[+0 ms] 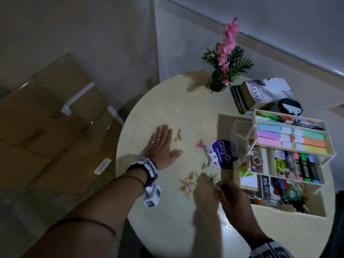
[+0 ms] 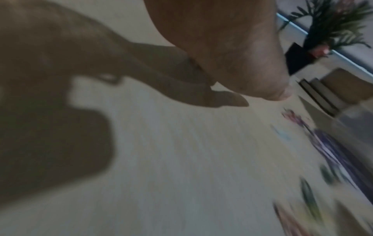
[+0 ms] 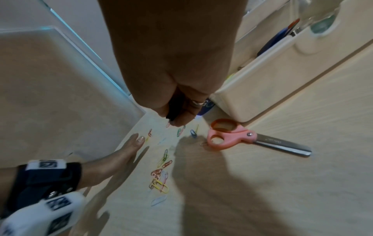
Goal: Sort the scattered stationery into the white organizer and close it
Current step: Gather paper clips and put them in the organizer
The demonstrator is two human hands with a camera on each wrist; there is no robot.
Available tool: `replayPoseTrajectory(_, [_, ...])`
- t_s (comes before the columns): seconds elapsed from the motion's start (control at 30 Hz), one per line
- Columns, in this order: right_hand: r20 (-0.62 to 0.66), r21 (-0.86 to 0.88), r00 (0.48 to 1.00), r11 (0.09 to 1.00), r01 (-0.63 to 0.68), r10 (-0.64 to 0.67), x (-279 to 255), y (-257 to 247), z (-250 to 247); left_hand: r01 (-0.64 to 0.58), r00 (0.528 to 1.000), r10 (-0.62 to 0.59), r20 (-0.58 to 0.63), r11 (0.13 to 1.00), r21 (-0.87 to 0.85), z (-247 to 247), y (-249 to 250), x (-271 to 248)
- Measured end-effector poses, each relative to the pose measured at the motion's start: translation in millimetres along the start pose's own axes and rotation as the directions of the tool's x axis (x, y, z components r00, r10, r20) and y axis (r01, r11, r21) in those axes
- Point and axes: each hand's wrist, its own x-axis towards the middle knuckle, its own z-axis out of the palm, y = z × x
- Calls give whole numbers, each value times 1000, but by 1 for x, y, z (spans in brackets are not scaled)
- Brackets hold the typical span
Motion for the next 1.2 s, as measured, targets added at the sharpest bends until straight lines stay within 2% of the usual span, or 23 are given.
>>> replayPoseTrajectory(0.1, [-12, 22, 1000, 1000, -18, 18, -9, -8, -5, 50, 998, -50, 32, 999, -9, -12, -9, 38])
replayPoseTrajectory(0.17, [-3, 29, 1000, 999, -29, 29, -15, -13, -9, -34, 998, 33, 45, 999, 22, -15, 2, 53])
replayPoseTrajectory(0.23, [-5, 29, 999, 999, -45, 46, -21, -13, -13, -179, 982, 175, 69, 982, 55, -15, 23, 62])
replayPoseTrajectory(0.4, [-2, -39, 996, 995, -94, 94, -34, 2, -22, -488, 872, 475, 114, 860, 151, 6, 74, 66])
replayPoseTrajectory(0.53, [-15, -66, 991, 989, -133, 133, -45, 13, -29, -609, 792, 594, 138, 759, 229, 28, 94, 52])
replayPoseTrajectory(0.7, [-6, -94, 991, 987, -130, 130, -53, 26, -34, -684, 724, 676, 135, 680, 264, 46, 87, 19])
replayPoseTrajectory(0.97, [19, -96, 991, 987, -128, 130, -57, 38, -44, -705, 696, 707, 123, 641, 304, 58, 89, -21])
replayPoseTrajectory(1.1, [21, -101, 995, 990, -98, 101, -56, 38, -62, -713, 694, 701, 165, 638, 292, 56, 101, -35])
replayPoseTrajectory(1.2, [4, -101, 998, 993, -66, 67, -54, 45, -83, -697, 701, 709, 83, 655, 293, 46, 116, -48])
